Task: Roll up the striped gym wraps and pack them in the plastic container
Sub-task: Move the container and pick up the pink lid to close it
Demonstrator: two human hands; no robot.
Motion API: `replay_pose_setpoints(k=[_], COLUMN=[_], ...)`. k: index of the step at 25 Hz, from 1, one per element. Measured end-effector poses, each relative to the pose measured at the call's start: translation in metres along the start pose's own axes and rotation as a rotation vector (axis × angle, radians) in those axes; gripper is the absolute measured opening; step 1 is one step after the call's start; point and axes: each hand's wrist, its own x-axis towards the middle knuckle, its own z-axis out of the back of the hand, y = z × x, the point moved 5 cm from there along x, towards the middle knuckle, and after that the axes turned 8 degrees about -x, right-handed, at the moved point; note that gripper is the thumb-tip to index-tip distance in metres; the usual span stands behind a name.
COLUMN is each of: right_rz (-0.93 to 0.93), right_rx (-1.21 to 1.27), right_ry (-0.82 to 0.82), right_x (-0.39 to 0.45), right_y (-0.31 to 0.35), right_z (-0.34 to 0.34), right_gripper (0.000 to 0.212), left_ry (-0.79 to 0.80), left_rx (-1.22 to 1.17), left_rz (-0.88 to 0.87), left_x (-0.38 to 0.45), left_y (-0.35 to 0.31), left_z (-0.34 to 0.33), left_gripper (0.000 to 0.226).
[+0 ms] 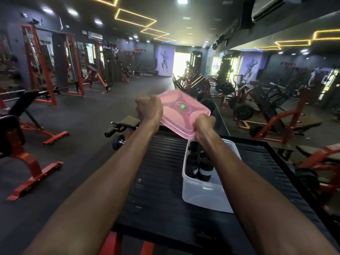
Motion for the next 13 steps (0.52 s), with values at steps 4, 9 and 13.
replay_pose_setpoints(k=[4, 9, 13], right_rz=[0.047, 0.146, 0.195], right_rx=[-0.242, -0.7, -0.974], right_ry=[-0.011, -0.084, -0.064], right_x=[0.001, 0.011, 0.01], right_y=[0.0, 0.001, -0.009], right_z=[0.038, 0.094, 0.129], right_gripper=[0.049, 0.04, 0.031], left_ry=[0.293, 0.68, 0.693], left_rx=[0.263, 0.765, 0.911], left_rz=[0.05, -0.087, -0.246], left_x=[0.003, -0.044, -0.081], left_y=[0.025, 0.056, 0.062], left_z=[-0.017, -0.043, -0.05], left_gripper=[0.041, 0.038, 0.04])
